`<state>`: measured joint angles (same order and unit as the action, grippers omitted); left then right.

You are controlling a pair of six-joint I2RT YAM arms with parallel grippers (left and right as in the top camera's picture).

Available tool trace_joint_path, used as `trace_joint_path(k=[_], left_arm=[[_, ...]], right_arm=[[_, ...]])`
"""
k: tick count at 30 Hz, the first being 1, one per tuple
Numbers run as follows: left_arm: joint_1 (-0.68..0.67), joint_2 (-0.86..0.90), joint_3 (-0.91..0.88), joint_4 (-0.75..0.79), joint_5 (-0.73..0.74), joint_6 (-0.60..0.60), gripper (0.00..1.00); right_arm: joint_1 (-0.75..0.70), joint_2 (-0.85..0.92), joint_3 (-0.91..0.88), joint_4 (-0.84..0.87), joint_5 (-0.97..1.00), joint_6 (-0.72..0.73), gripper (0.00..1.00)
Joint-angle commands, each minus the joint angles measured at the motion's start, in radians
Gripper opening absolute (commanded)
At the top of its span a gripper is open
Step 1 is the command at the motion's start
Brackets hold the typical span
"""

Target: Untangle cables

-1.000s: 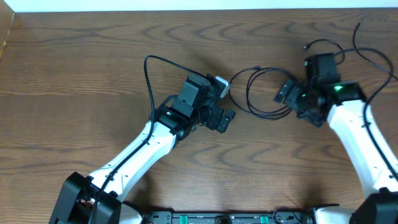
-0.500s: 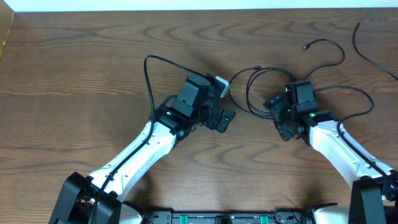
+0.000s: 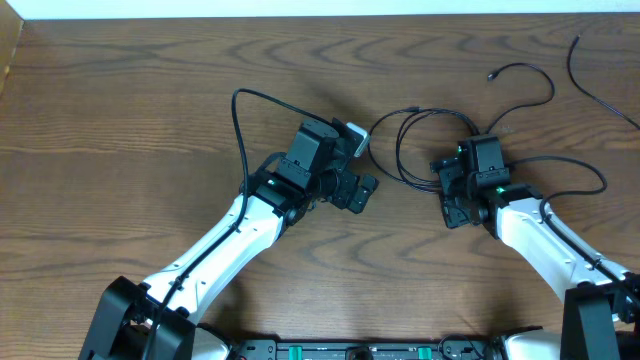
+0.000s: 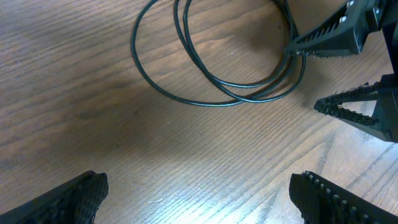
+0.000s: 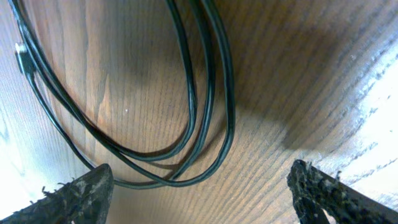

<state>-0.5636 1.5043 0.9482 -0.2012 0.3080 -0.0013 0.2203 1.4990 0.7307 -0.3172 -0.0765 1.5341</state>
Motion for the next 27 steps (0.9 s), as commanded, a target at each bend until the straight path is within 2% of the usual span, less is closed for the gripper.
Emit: trace_joint_path(k=[1,2,6,9,11,16,19,21,22,24,25,27], left_arm=[[0.002,0.003,0.003,0.002,-0.006,-0.004,0.99],[0.002,0.003,0.003,0.001,-0.006,-0.004,0.99],[0.002,0.003,0.003,0.002,-0.006,-0.004,0.99],[0.002,0.003,0.003,0.002,-0.006,-0.004,0.99],[0.002,0.003,0.003,0.002,-0.006,-0.004,0.99],[0.002,0.003,0.003,0.002,-0.006,-0.004,0.99],[0.002,0.003,0.003,0.002,-0.006,-0.004,0.99],[0.002,0.003,0.003,0.002,-0.006,-0.004,0.99],[0.002,0.003,0.003,0.002,-0.006,-0.004,0.99],[0.002,0.003,0.003,0.002,-0.006,-0.004,0.99],[0.002,0.003,0.003,0.002,-0.006,-0.004,0.99],[0.002,0.003,0.003,0.002,-0.006,-0.004,0.99]], right_arm=[[0.004,0.007,-0.007,0.0,0.014,0.097,0.96],[0.004,0.007,-0.007,0.0,0.008,0.109,0.99],[0.004,0.007,-0.007,-0.015,-0.034,0.142,0.99],[0.004,0.007,-0.007,-0.012,0.011,0.078,0.98],[0.004,0.007,-0.007,-0.002,0.08,-0.043,0.95],[0.004,0.007,-0.007,0.037,0.214,-0.477,0.96],[0.004,0.007,-0.007,0.069,0.216,-0.735,0.98],[0.004,0.007,-0.007,0.071,0.216,-0.837,0.98],[0.004,0.007,-0.007,0.07,0.211,-0.966,0.96],[0.004,0.007,-0.007,0.067,0.2,-1.136,0.91],[0.004,0.007,-0.007,0.067,0.198,-1.297,0.86],[0.004,0.007,-0.007,0.066,0.198,-1.525,0.82]])
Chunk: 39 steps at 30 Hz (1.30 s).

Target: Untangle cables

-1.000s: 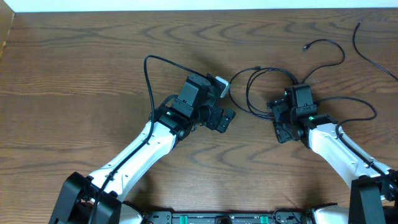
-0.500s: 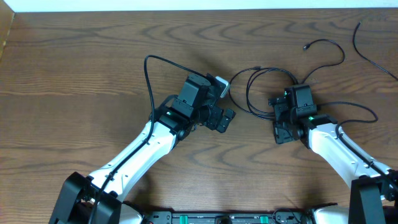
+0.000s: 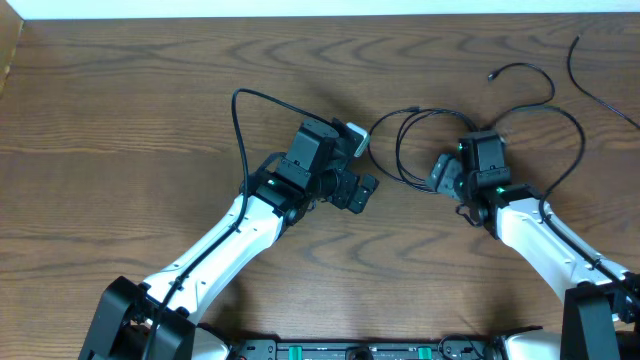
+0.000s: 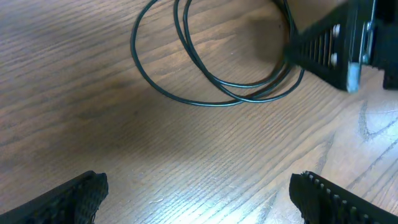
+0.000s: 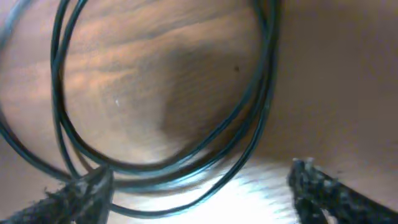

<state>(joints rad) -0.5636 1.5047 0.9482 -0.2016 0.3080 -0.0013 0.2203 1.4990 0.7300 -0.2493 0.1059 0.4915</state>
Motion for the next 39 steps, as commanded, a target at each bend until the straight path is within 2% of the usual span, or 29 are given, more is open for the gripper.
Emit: trace_joint_path(k=[1,2,3,4,7,9,11,12,13,14,16,18,19,22,23,24,28,33,39], left_arm=[[0.002,0.003,0.003,0.002,-0.006,-0.004,0.99],[0.002,0.003,0.003,0.002,-0.006,-0.004,0.99],[0.002,0.003,0.003,0.002,-0.006,-0.004,0.99],[0.002,0.003,0.003,0.002,-0.006,-0.004,0.99],[0.002,0.003,0.003,0.002,-0.007,-0.004,0.99],[0.002,0.003,0.003,0.002,-0.007,-0.003,0.99],[0.002,0.003,0.003,0.002,-0.006,-0.004,0.99],[0.002,0.003,0.003,0.002,-0.007,-0.003,0.99],[0.002,0.003,0.003,0.002,-0.007,-0.004,0.99],[0.002,0.003,0.003,0.002,-0.006,-0.003,0.99],[0.002,0.003,0.003,0.002,-0.007,-0.004,0.99],[0.002,0.003,0.003,0.002,-0.006,-0.003,0.99],[0.002,0.003,0.003,0.002,-0.007,-0.003,0.99],[0.002,0.003,0.003,0.002,-0.006,-0.003,0.99],[0.002,0.003,0.003,0.002,-0.006,-0.003,0.99],[0.002,0.003,0.003,0.002,-0.006,-0.004,0.99],[0.002,0.003,0.003,0.002,-0.006,-0.004,0.99],[0.002,0.003,0.003,0.002,-0.006,-0.004,0.99],[0.002,0.003,0.003,0.002,-0.006,-0.004,0.99]], right_arm=[[0.004,0.007,-0.006,-0.002,0.015,-0.566,0.81],[0.004,0.007,-0.006,-0.004,0.015,-0.664,0.79],[0.004,0.007,-0.006,-0.005,0.011,-0.849,0.77],[0.004,0.007,-0.006,-0.005,0.001,-0.958,0.74],[0.004,0.006,-0.006,0.0,-0.093,-1.14,0.72],[0.004,0.007,-0.006,-0.002,-0.167,-1.209,0.73],[0.004,0.007,-0.006,-0.003,-0.248,-1.225,0.78],[0.004,0.006,-0.006,-0.01,-0.299,-1.219,0.91],[0.004,0.006,-0.006,-0.015,-0.335,-1.198,0.99],[0.004,0.006,-0.006,-0.021,-0.38,-1.137,0.99],[0.004,0.007,-0.006,-0.023,-0.404,-1.115,0.98],[0.003,0.007,-0.006,-0.024,-0.404,-1.162,0.78],[0.003,0.007,-0.006,-0.025,-0.4,-1.182,0.71],[0.003,0.007,-0.006,-0.035,-0.373,-1.288,0.61],[0.003,0.007,-0.006,-0.035,-0.374,-1.314,0.64],[0.003,0.007,-0.006,-0.033,-0.374,-1.375,0.73],[-0.008,0.011,-0.006,-0.031,-0.37,-1.417,0.84],[-0.045,0.049,-0.006,-0.03,-0.375,-1.432,0.84],[-0.085,0.158,-0.006,0.017,-0.443,-1.419,0.79]])
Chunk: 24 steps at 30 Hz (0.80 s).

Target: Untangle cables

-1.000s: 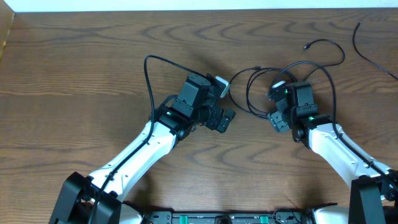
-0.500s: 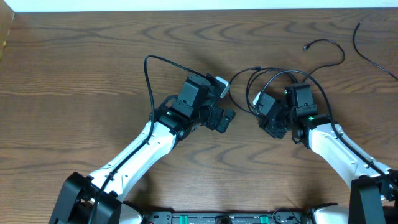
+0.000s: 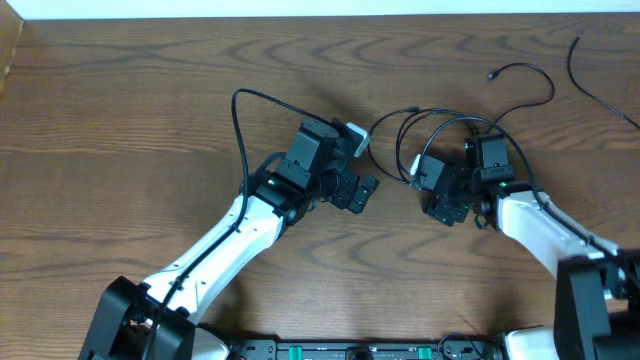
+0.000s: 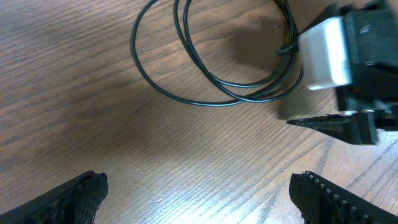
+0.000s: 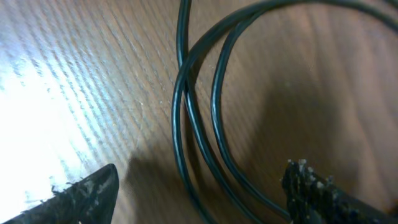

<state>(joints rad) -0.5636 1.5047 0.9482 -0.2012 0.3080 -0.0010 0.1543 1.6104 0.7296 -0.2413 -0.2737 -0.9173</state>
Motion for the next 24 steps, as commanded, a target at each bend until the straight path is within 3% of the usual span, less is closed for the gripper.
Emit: trace_joint_path(k=[1,9,18,24], left_arm=[[0.002,0.003,0.003,0.002,-0.006,-0.004,0.99],[0.002,0.003,0.003,0.002,-0.006,-0.004,0.99],[0.002,0.003,0.003,0.002,-0.006,-0.004,0.99],[0.002,0.003,0.003,0.001,-0.006,-0.004,0.99]], right_arm=[[-0.025,0.064,-0.006,0.015,-0.074,-0.011,0.78],[-0.084,0.154,-0.006,0.045,-0.105,0.012,0.82],[-0.113,0.304,-0.006,0.029,-0.189,0.067,0.67],[-0.113,0.311,-0.006,-0.025,-0.189,0.068,0.54]])
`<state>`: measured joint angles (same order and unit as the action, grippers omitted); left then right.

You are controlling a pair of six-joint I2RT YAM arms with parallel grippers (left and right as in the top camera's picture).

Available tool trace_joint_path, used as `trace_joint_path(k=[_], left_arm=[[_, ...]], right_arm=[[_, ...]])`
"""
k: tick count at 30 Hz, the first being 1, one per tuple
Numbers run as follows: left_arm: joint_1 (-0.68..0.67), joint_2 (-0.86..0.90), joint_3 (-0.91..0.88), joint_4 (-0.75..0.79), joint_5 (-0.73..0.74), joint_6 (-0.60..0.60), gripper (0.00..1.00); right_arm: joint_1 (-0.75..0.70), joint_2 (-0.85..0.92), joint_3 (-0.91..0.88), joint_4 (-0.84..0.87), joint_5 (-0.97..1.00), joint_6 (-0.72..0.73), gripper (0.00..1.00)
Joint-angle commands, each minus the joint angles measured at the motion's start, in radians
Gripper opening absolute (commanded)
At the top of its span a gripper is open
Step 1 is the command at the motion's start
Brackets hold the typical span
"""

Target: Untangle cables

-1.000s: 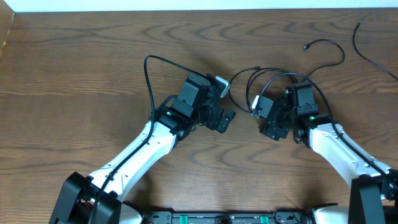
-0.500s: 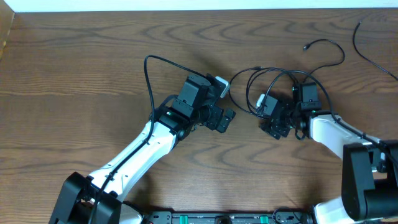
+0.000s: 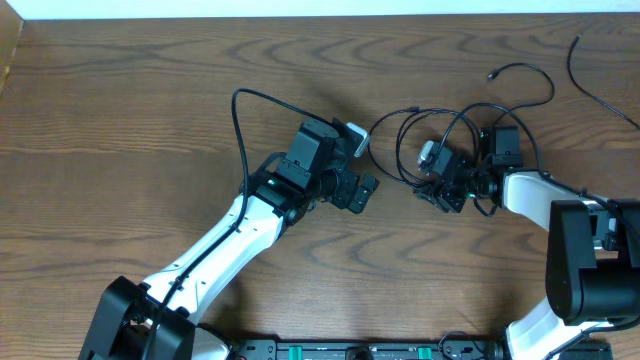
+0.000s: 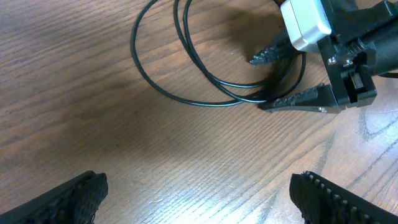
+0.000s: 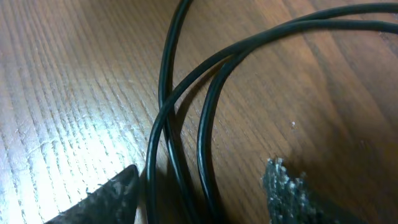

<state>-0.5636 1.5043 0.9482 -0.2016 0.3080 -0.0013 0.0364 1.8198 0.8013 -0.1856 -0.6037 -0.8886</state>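
A thin black cable (image 3: 412, 130) lies in overlapping loops on the wooden table between the two arms; the left wrist view shows the same loops (image 4: 186, 74). My right gripper (image 3: 432, 186) lies low at the loops' lower right, open. In its own view the right gripper (image 5: 199, 199) has several cable strands (image 5: 211, 124) running between its fingers. From the left wrist it shows as the right gripper (image 4: 264, 81) straddling the coil's edge. My left gripper (image 3: 362, 190) hovers open just left of the loops, nothing between its fingers (image 4: 81, 193).
One cable end with a small plug (image 3: 493, 74) curls off at the back right. Another black cable (image 3: 590, 85) runs toward the table's far right corner. A black lead (image 3: 240, 130) arcs up from the left arm.
My right gripper has turned to point left and dropped lower onto the coil's edge, so the strands now pass between its open fingers. The left arm has not moved.
At first my right gripper stood open at the coil's right edge. It then swung round and shifted left over the lower right loops, and now straddles several strands there. The loops have changed shape a little on the right. The left gripper stayed open and still throughout.
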Motion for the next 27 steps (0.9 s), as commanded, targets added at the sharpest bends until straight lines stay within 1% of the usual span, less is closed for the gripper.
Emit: trace_joint_path(k=[1,3,4,6,13,19,21,23,27], left_arm=[[0.002,0.003,0.003,0.001,-0.006,-0.004,0.99],[0.002,0.003,0.003,0.001,-0.006,-0.004,0.99],[0.002,0.003,0.003,0.001,-0.006,-0.004,0.99],[0.002,0.003,0.003,0.002,-0.006,-0.004,0.99],[0.002,0.003,0.003,0.002,-0.006,-0.004,0.99],[0.002,0.003,0.003,0.002,-0.006,-0.003,0.99],[0.002,0.003,0.003,0.002,-0.006,-0.004,0.99],[0.002,0.003,0.003,0.002,-0.006,-0.003,0.99],[0.002,0.003,0.003,0.002,-0.006,-0.003,0.99]], right_arm=[[0.005,0.101,-0.078,-0.089,0.141,0.039,0.49],[0.005,0.101,-0.078,-0.103,0.141,0.039,0.36],[0.005,0.101,-0.078,-0.112,0.141,0.039,0.26],[0.005,0.101,-0.078,-0.127,0.142,0.039,0.01],[0.006,0.101,-0.078,-0.155,0.121,0.04,0.01],[0.007,0.1,-0.072,-0.12,-0.057,0.059,0.01],[0.006,0.096,-0.061,-0.089,-0.09,0.141,0.01],[0.005,0.081,-0.036,-0.066,-0.092,0.274,0.01],[0.003,0.028,0.034,-0.067,-0.092,0.472,0.01]])
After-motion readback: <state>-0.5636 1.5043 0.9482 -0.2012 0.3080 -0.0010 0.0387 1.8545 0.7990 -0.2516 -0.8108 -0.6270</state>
